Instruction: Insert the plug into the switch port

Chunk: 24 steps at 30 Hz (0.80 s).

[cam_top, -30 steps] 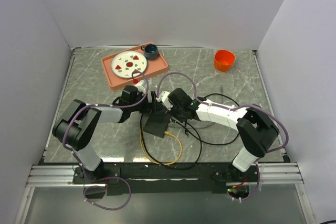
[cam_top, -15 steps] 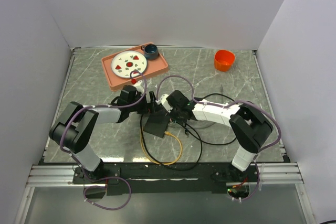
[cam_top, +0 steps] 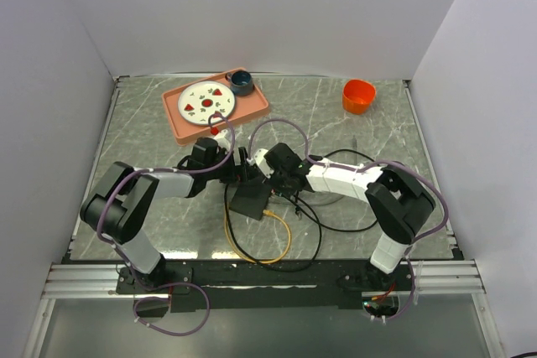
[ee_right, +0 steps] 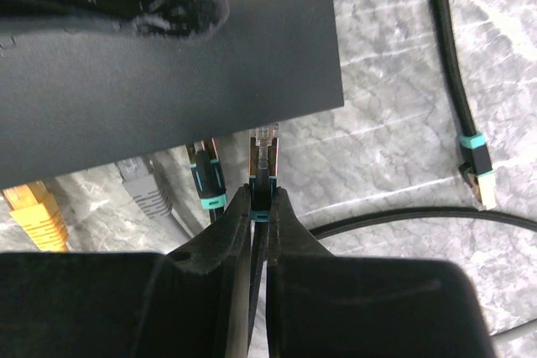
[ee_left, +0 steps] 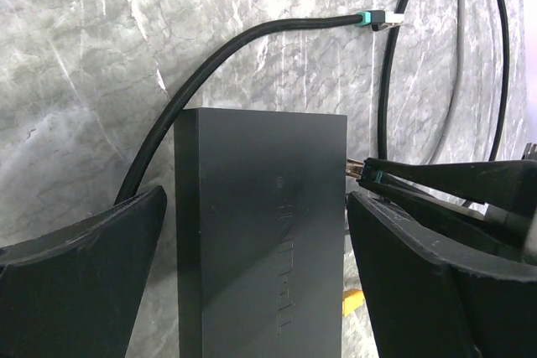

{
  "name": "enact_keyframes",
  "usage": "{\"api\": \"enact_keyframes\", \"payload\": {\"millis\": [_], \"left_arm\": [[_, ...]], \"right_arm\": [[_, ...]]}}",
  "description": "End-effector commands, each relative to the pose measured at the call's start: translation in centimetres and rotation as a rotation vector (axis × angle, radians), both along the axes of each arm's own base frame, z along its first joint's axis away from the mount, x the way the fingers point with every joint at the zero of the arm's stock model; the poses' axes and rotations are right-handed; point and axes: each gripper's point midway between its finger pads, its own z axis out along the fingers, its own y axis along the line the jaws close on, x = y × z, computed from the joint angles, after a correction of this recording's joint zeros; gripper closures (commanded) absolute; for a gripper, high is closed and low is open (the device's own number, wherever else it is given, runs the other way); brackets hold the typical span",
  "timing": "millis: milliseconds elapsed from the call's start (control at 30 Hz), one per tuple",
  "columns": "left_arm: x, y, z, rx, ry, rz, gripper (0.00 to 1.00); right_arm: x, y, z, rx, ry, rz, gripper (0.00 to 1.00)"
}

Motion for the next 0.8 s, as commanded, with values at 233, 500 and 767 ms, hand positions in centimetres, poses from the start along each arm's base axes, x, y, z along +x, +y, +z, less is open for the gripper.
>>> {"api": "enact_keyframes", "payload": {"millis": [233,500,767], "left_arm": [[-0.8,-0.3,-1.4,-0.013,0.031,-0.041,0.05],[-0.9,-0.7,-1.1,-0.024,0.03,-0.07,0.06],[-1.2,-0.7,-1.5,-0.023,0.039,-0.085,0.07]], "right_arm": [[1.6,2.0,0.8,0.017,-0.04,0.014,1.0],[2.1,2.7,1.4,0.015,-0.067,0.016,1.0],[1.9,4.3,3.3,0.077,-0.079,0.048,1.0]]}}
